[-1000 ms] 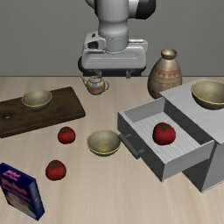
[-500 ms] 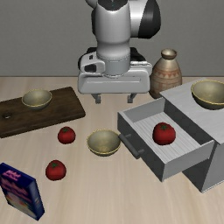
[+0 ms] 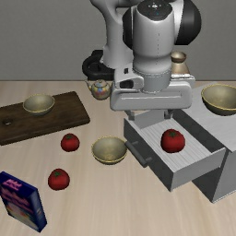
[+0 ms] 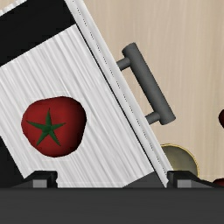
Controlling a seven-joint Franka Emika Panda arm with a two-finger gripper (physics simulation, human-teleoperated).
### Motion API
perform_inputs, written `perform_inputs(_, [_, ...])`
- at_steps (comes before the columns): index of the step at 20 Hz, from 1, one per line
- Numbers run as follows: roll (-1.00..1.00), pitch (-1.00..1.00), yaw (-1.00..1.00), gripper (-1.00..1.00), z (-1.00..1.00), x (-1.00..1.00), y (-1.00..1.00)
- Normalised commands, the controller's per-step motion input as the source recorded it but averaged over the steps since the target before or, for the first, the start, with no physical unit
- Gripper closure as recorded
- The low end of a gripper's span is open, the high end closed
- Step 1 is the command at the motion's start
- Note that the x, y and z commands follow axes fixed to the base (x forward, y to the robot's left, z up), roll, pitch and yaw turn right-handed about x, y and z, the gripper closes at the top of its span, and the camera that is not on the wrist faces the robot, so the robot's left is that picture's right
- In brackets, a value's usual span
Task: Pick the tomato in the top layer of the drawer and place it on the porcelain bowl at the top of the cabinet
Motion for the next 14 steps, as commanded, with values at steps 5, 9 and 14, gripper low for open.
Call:
perform_inputs(5, [0.00, 0.00, -0.31, -1.00, 0.00, 0.00, 0.20])
perform_inputs(9, [0.00, 0.00, -0.51, -1.00, 0.00, 0.00, 0.00])
perform_inputs(14, [0.00, 0.00, -0.45, -1.00, 0.00, 0.00, 0.00])
